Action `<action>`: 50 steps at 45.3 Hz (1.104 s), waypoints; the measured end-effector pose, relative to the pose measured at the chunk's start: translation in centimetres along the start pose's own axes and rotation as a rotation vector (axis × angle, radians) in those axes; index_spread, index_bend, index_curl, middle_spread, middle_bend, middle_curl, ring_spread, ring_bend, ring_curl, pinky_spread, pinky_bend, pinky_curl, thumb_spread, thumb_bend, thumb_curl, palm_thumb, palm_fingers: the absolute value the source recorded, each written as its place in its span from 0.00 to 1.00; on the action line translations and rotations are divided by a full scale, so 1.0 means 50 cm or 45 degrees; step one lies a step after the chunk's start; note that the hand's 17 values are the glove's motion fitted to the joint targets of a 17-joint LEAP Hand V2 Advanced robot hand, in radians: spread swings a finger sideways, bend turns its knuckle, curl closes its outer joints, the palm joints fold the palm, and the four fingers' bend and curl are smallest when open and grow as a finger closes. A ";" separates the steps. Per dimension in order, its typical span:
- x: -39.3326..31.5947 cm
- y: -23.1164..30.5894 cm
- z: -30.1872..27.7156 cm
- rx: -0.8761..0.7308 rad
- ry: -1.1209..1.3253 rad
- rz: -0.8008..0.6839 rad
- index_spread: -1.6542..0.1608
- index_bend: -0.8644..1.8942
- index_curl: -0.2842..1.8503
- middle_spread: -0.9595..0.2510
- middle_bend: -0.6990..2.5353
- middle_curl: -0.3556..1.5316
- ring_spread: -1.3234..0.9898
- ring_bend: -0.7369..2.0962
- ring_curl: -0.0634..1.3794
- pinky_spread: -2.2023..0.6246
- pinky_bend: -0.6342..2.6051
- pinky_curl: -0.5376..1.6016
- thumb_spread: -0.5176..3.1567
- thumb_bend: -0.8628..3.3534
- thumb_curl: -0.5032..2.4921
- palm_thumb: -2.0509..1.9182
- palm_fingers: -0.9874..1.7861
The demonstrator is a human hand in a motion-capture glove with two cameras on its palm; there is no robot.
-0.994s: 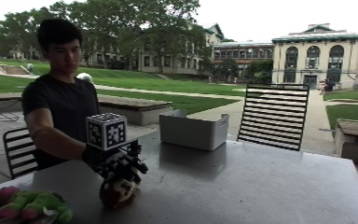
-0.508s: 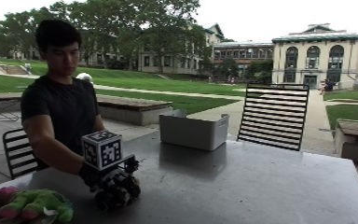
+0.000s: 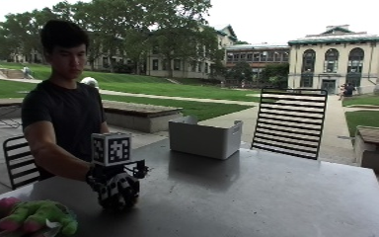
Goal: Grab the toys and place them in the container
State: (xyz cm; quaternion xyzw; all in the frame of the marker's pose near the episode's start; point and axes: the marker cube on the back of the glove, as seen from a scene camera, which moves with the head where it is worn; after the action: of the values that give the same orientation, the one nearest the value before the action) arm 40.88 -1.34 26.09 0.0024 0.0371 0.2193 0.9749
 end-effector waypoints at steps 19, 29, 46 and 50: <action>-0.110 -0.018 -0.182 -0.174 -0.114 0.055 0.85 0.57 0.57 0.53 0.49 0.54 0.41 0.68 0.38 0.61 0.44 0.43 0.32 0.28 0.40 0.72 0.74; -0.252 -0.021 -0.357 -0.077 -0.144 -0.039 0.82 0.51 0.60 0.49 0.44 0.53 0.39 0.66 0.38 0.62 0.49 0.46 0.31 0.26 0.42 0.70 0.69; -0.523 0.029 -0.555 0.040 -0.196 -0.238 0.79 0.43 0.68 0.44 0.41 0.54 0.38 0.66 0.37 0.62 0.51 0.45 0.32 0.25 0.44 0.69 0.69; -0.626 0.080 -0.599 0.046 -0.233 -0.303 0.78 0.42 0.70 0.43 0.41 0.55 0.38 0.66 0.37 0.63 0.51 0.45 0.32 0.24 0.45 0.69 0.69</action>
State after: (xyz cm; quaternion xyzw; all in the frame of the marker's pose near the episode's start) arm 8.78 -11.48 -1.46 0.0356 -0.0481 0.1003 0.9932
